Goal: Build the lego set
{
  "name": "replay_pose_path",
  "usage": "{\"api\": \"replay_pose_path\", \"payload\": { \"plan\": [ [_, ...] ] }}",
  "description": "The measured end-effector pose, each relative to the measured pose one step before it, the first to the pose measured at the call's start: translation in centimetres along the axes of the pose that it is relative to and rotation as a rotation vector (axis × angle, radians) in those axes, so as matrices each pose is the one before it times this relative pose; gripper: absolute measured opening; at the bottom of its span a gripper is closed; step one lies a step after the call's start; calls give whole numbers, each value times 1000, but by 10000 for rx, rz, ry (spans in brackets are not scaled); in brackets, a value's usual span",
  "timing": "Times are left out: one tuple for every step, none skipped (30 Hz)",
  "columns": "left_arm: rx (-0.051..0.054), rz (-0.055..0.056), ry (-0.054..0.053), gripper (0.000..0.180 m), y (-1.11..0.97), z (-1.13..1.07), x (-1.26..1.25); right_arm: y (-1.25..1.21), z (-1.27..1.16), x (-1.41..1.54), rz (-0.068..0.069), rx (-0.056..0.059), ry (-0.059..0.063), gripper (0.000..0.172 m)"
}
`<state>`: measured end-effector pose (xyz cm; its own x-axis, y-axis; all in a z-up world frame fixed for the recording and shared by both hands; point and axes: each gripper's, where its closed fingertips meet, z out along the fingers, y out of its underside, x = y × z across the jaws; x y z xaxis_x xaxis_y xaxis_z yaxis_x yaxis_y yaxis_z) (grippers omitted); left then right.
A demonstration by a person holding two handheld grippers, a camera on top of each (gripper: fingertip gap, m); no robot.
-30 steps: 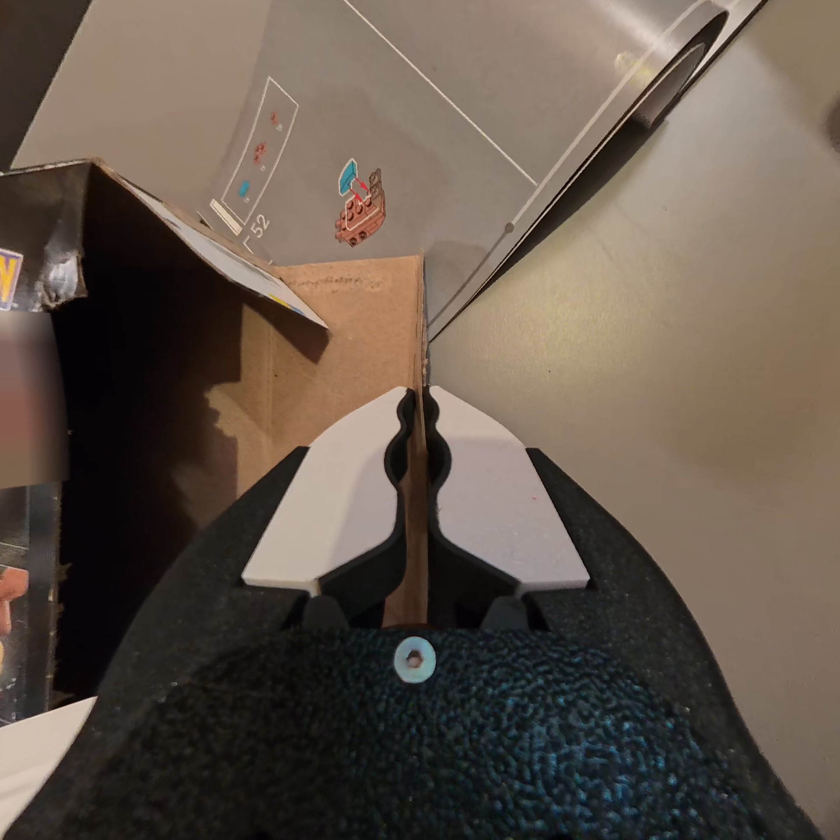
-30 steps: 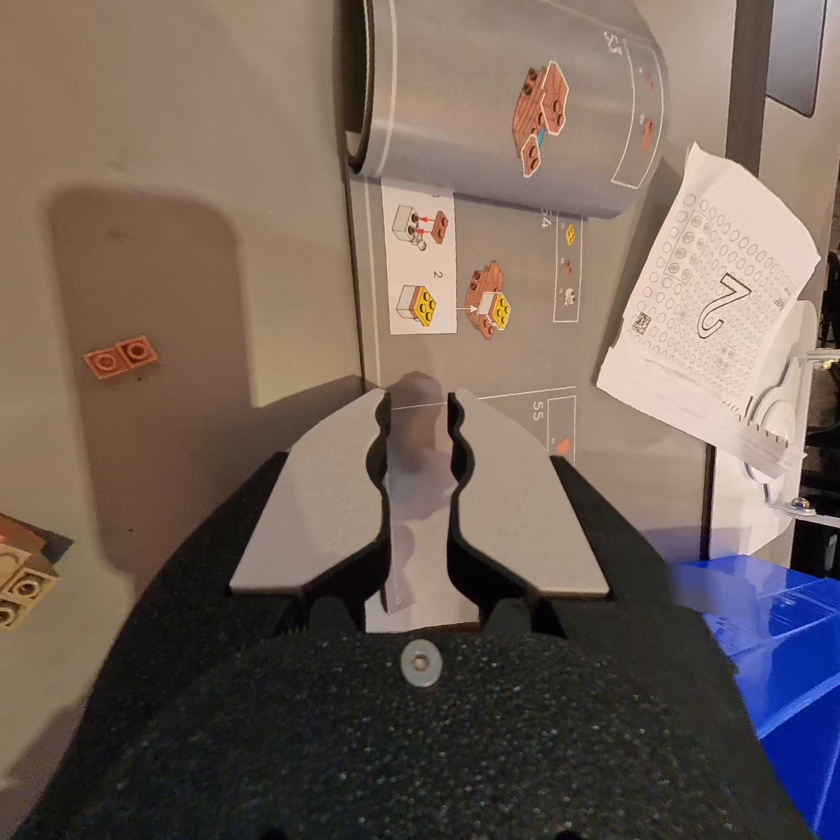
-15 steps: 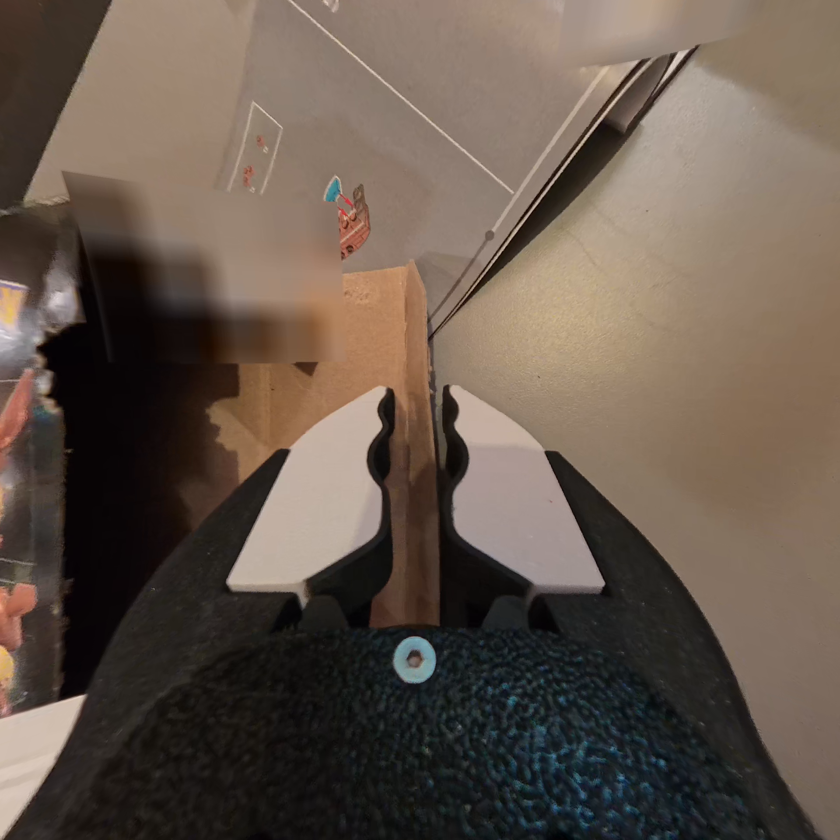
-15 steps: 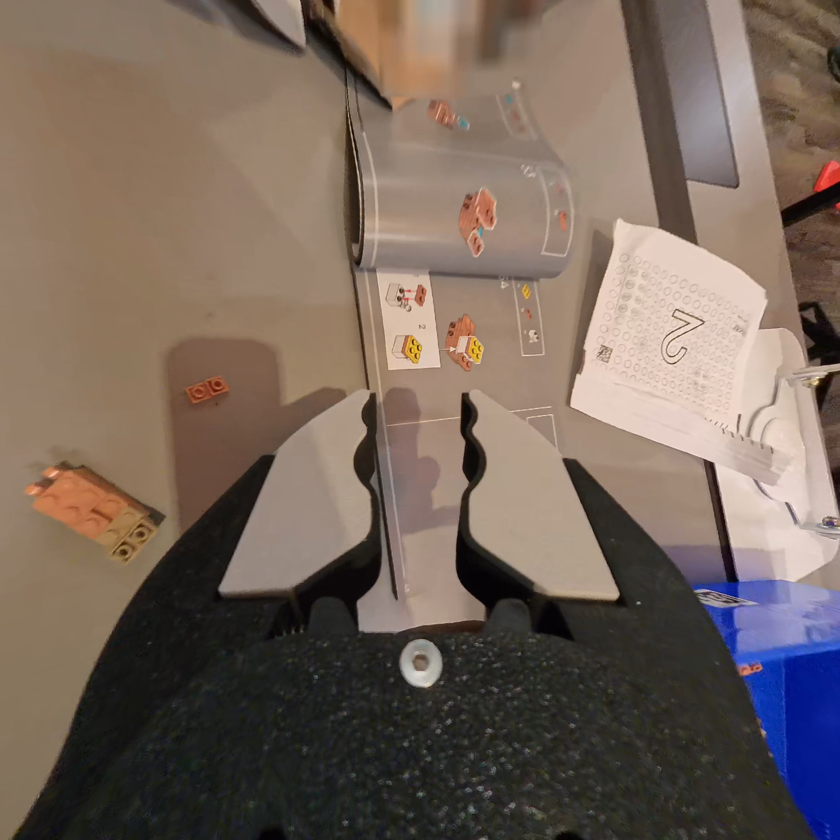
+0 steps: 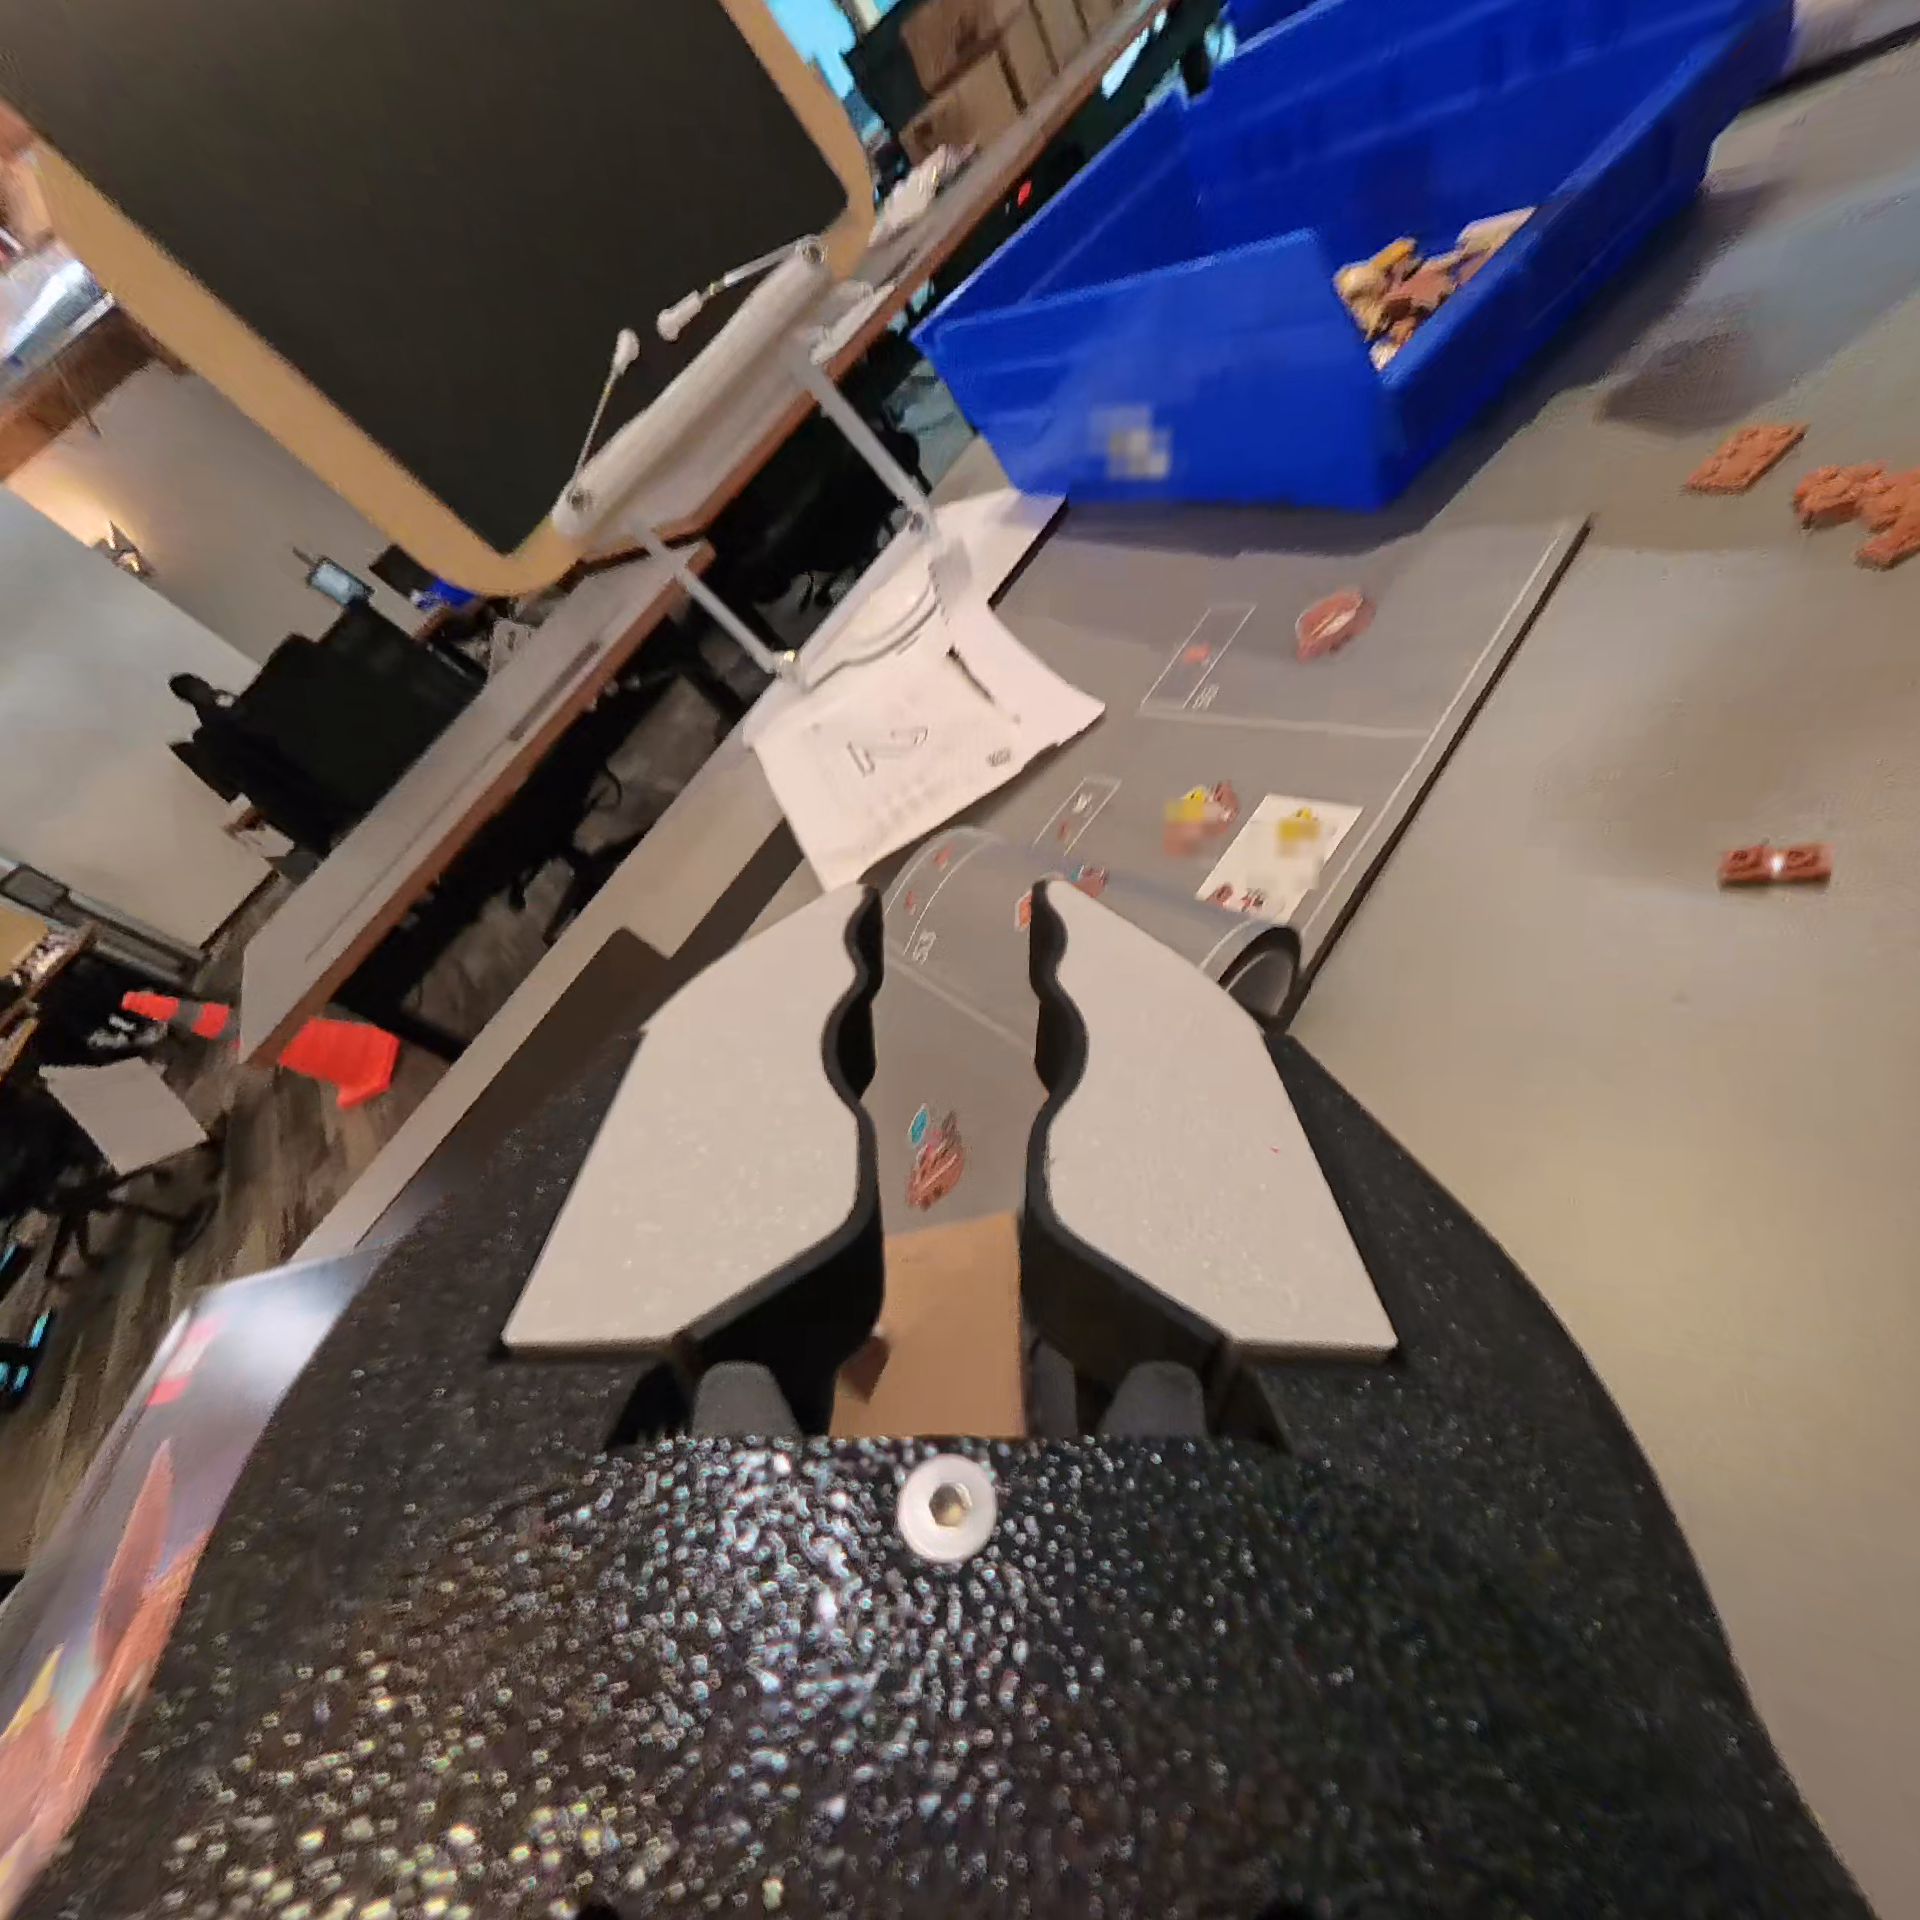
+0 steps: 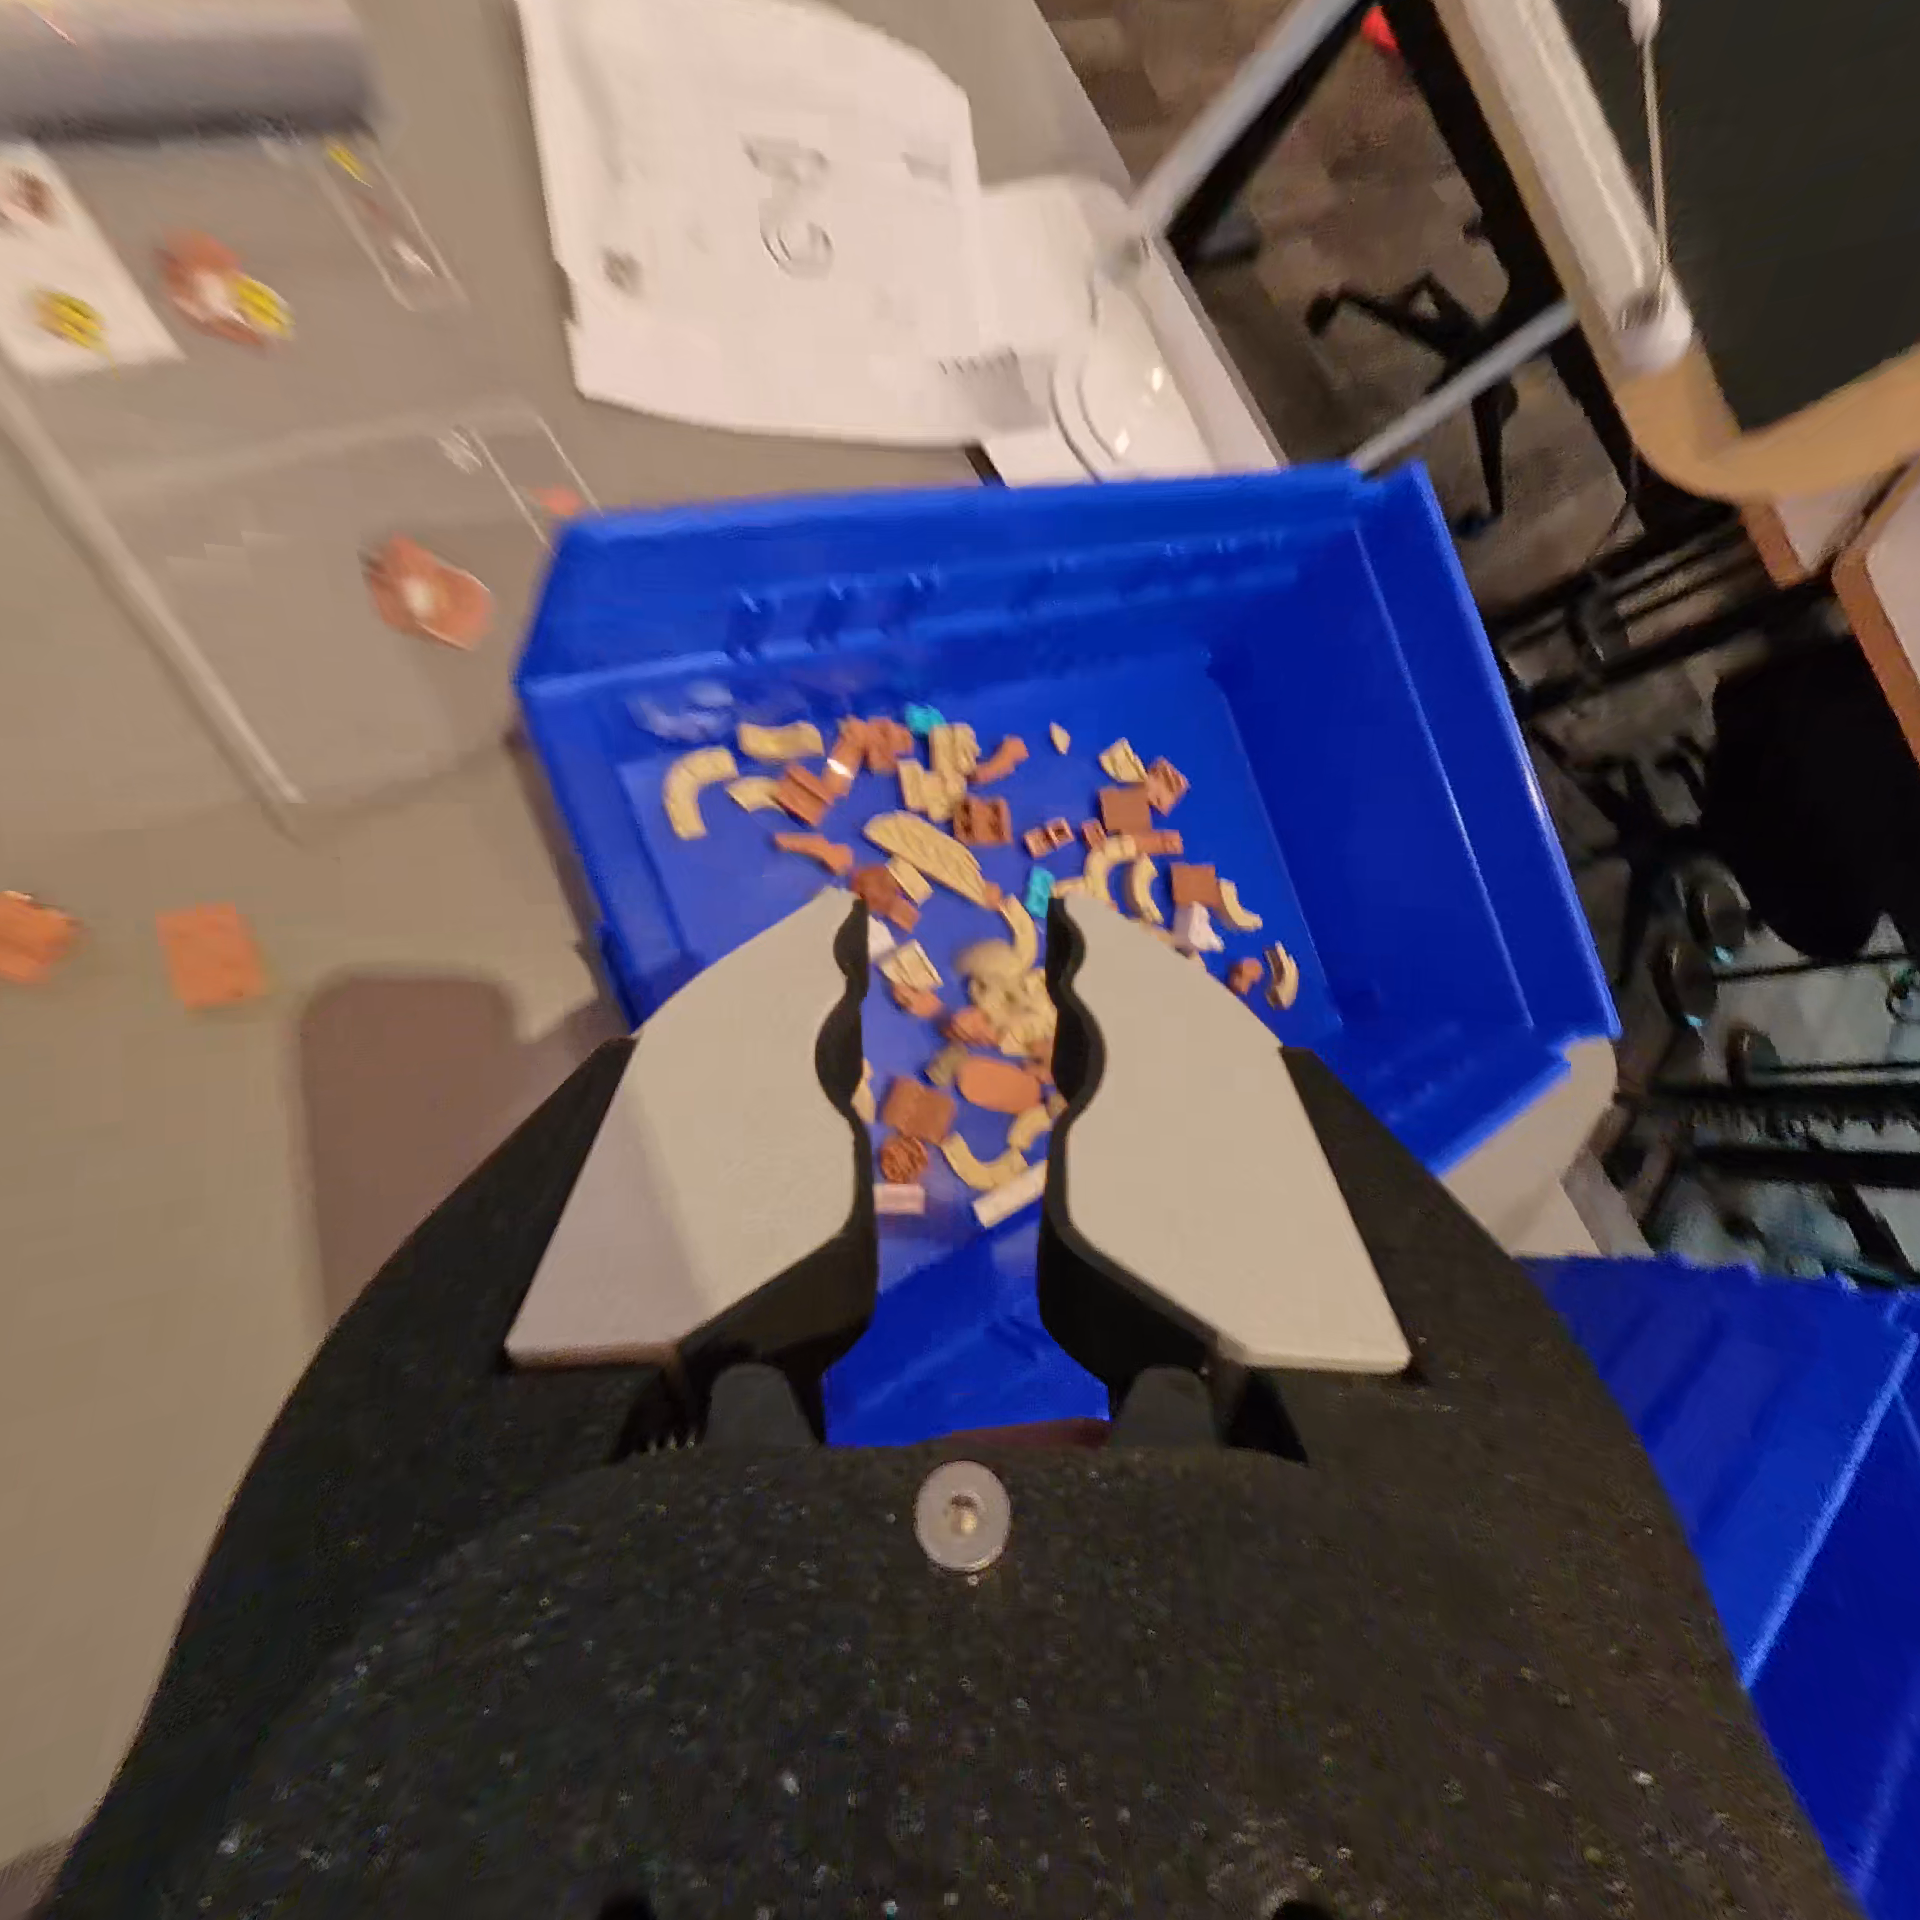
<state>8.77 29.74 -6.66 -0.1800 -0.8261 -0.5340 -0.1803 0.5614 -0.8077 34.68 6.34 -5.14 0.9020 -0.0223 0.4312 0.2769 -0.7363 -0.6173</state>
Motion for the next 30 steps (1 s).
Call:
{"api": "replay_pose_path", "payload": {
  "plan": [
    [213, 2, 43, 27, -441, 379, 511, 636, 276, 679, -4, -197, 90, 32],
    [206, -64, 89, 30, -382, 444, 594, 342, 348, 668, -14, -131, 121, 32],
    [195, -93, 102, 31, -311, 474, 598, 128, 469, 483, 2, -94, 41, 31],
    [166, -88, 98, 32, -240, 455, 553, -3, 596, 151, 2, -87, -149, 29],
    [132, -101, 106, 33, -163, 454, 500, -178, 733, -95, -39, -47, -266, 26],
    [84, -100, 77, 34, -63, 403, 396, -405, 874, -105, -96, 54, -227, 23],
    [76, -111, 22, 34, -19, 312, 254, -564, 1006, -148, -132, 110, -226, 18],
    [112, -131, 59, 33, -42, 208, 244, -538, 1160, -324, -141, 53, -354, 16],
    [138, -158, 64, 32, -53, 110, 208, -446, 1245, -427, -120, -35, -443, 14],
    [139, -187, 101, 30, -60, 20, 207, -382, 1281, -345, -89, -100, -426, 12],
    [99, -198, 125, 27, -22, -56, 192, -319, 1267, -259, -76, -143, -383, 11],
    [30, -196, 82, 23, 60, -112, 76, -236, 1170, -217, -80, -176, -363, 10],
    [19, -177, 83, 22, 78, -97, 37, -153, 1065, -165, -66, -182, -337, 8],
    [28, -161, 82, 21, 101, -84, 6, -79, 956, -88, -12, -165, -289, 6],
    [13, -145, 21, 21, 131, -71, -75, 33, 843, -43, 41, -170, -253, 3],
    [66, -100, -18, 21, 43, -77, -123, 154, 765, 26, 82, -177, -195, 0],
    [120, -68, -2, 21, -45, -76, -68, 258, 657, 154, 117, -178, -94, 0],
    [75, -74, 36, 20, 13, -58, 17, 301, 543, 262, 130, -155, -6, 0],
    [-28, -79, 93, 19, 125, 0, 128, 269, 435, 267, 123, -84, 29, 0],
    [-119, -53, 81, 19, 232, 42, 138, 187, 325, 197, 122, 0, 0, 0],
    [-148, 11, 73, 18, 261, 71, 173, 97, 236, 137, 146, 64, -41, 0],
    [-117, 74, 70, 18, 206, 86, 198, 40, 181, 84, 176, 85, -67, 0],
    [-92, 108, 71, 18, 159, 88, 220, 65, 141, 5, 171, 48, -90, 2],
    [-80, 113, 34, 18, 114, 100, 178, 4, 99, -10, 124, 64, -57, 3],
    [-69, 98, 32, 18, 95, 93, 169, -46, 28, 3, 92, 77, -33, 3],
    [-66, 65, 53, 18, 75, 97, 167, -4, 16, -14, 92, 8, -54, 3],
    [-40, 36, 41, 18, 40, 73, 138, 8, -2, 4, 87, -25, -46, 4],
    [2, 23, 18, 18, -4, 53, 93, 12, 12, 0, 46, -37, -27, 4],
    [12, 10, 15, 17, -28, 34, 57, 10, 4, -2, -9, -27, 5, 4],
    [-1, 0, 13, 17, 1, 16, 34, 11, 2, 10, -17, -23, 27, 4]
  ]
}}
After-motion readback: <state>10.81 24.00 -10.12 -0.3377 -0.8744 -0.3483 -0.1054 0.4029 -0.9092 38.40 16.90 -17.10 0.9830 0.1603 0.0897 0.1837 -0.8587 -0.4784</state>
